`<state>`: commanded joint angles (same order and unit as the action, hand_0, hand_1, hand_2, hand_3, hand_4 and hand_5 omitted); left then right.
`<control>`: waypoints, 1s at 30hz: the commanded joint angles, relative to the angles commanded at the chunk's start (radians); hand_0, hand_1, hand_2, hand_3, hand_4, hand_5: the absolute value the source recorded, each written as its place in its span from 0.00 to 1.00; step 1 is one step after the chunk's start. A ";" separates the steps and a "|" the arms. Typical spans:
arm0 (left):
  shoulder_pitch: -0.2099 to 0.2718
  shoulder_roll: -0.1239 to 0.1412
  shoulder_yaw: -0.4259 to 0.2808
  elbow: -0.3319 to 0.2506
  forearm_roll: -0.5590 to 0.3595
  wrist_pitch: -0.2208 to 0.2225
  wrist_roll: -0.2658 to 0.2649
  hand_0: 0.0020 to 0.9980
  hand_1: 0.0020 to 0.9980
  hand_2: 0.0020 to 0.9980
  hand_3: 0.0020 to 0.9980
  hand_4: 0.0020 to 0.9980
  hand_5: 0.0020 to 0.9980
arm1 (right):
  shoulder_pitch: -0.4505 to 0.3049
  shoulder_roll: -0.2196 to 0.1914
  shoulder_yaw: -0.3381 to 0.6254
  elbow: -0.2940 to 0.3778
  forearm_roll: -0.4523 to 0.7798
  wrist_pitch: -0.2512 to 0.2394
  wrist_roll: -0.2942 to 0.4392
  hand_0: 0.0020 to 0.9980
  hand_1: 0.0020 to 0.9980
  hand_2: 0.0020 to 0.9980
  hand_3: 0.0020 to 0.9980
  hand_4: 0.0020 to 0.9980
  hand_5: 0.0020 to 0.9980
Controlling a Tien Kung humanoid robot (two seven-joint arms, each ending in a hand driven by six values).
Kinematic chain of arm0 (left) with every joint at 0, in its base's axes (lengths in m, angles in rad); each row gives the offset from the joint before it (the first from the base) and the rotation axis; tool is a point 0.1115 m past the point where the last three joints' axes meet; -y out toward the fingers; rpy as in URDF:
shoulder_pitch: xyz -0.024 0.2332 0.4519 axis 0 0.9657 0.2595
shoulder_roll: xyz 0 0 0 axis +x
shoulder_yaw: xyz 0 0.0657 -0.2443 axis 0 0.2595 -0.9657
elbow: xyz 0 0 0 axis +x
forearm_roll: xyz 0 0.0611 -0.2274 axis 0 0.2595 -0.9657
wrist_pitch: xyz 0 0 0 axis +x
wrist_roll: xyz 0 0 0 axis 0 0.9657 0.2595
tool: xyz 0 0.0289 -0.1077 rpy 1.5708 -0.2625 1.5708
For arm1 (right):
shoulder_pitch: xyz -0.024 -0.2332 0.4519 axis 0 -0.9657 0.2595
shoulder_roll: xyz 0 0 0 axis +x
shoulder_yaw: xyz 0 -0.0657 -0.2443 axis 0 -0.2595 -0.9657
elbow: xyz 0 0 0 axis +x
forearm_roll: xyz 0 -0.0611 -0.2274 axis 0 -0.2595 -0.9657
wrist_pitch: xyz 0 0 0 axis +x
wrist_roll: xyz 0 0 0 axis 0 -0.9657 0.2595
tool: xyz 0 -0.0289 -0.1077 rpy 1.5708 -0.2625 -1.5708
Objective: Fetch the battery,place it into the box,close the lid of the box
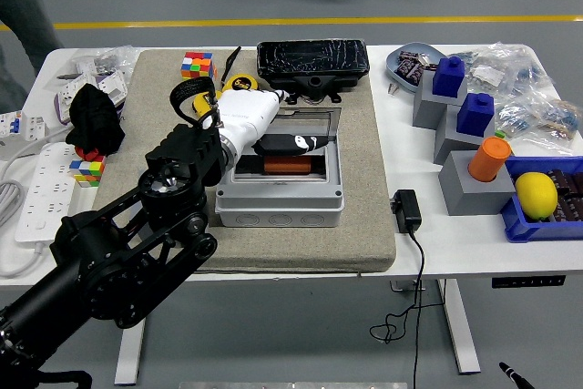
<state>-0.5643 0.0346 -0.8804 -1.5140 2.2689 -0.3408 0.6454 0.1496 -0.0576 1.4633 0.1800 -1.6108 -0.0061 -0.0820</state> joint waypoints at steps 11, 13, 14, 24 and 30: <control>0.000 0.004 0.025 -0.039 -0.013 -0.035 0.000 0.64 0.78 0.79 0.85 1.00 1.00 | 0.002 -0.001 0.005 0.000 -0.005 0.000 -0.001 0.79 0.71 0.72 0.77 1.00 0.97; 0.002 0.005 0.032 -0.043 -0.021 -0.047 0.000 0.64 0.78 0.79 0.85 1.00 1.00 | 0.002 -0.002 0.006 0.000 -0.005 0.000 -0.001 0.79 0.71 0.72 0.77 1.00 0.97; 0.003 0.005 0.035 -0.044 -0.026 -0.052 0.000 0.64 0.78 0.79 0.85 1.00 1.00 | 0.002 -0.002 0.005 0.000 -0.004 0.000 -0.001 0.79 0.71 0.72 0.77 1.00 0.97; 0.019 0.008 0.065 -0.061 -0.067 -0.087 0.000 0.62 0.76 0.77 0.84 1.00 1.00 | 0.000 0.000 0.006 0.000 -0.004 -0.001 -0.001 0.79 0.71 0.72 0.77 1.00 0.97; 0.028 0.010 0.068 -0.070 -0.078 -0.093 0.000 0.60 0.76 0.77 0.84 1.00 1.00 | 0.000 -0.001 0.006 0.000 -0.004 -0.001 -0.002 0.79 0.71 0.72 0.77 1.00 0.97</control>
<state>-0.5363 0.0446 -0.8119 -1.5838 2.1911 -0.4342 0.6454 0.1495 -0.0581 1.4693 0.1800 -1.6146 -0.0075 -0.0835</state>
